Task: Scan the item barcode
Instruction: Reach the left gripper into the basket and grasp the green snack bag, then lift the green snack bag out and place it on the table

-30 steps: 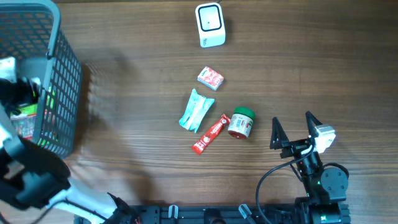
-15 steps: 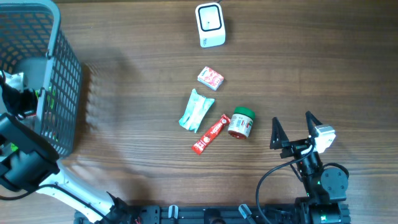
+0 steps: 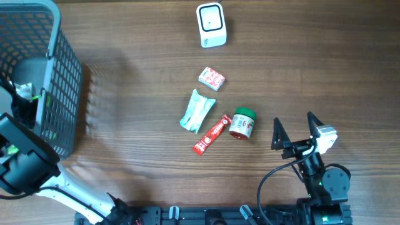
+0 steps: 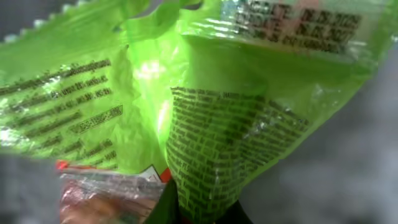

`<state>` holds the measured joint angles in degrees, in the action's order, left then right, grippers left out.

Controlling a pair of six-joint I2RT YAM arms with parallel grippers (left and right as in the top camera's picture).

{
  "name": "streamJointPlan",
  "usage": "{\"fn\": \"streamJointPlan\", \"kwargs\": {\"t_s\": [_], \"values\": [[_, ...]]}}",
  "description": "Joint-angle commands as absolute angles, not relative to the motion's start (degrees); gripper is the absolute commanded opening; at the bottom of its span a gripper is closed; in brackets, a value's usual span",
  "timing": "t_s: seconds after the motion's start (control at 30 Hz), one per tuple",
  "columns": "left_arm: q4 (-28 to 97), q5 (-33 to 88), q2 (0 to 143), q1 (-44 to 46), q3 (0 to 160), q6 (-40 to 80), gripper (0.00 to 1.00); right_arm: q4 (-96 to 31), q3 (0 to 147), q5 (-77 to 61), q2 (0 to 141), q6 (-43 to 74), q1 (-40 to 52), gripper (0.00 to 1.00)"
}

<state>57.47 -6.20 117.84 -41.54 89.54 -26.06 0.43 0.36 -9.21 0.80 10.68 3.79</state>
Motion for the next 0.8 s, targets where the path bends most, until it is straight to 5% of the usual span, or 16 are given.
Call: {"fn": "streamJointPlan", "kwargs": {"t_s": [0.0,0.13,0.37,0.57,0.77], "values": [[61.30,-5.43,110.15,-41.87,101.08,-21.12,0.04,0.71,0.30,-9.47,0.58,11.07,3.46,1.00],[64.60,1.52,95.26,-41.85,115.72,-14.15,0.04,0.71,0.30,-9.47,0.60,11.07,3.46,1.00],[74.24,18.98,76.86,-37.41,116.68,-11.31,0.04,0.71,0.30,-9.47,0.60,11.07,3.46,1.00],[85.65,21.37,76.14,-15.09,114.69,-11.07,0.04,0.71,0.30,-9.47,0.60,11.07,3.46,1.00],[77.73,15.53,82.02,2.44,98.00,-8.29,0.04,0.71,0.30,-9.47,0.60,11.09,3.46,1.00]]}}
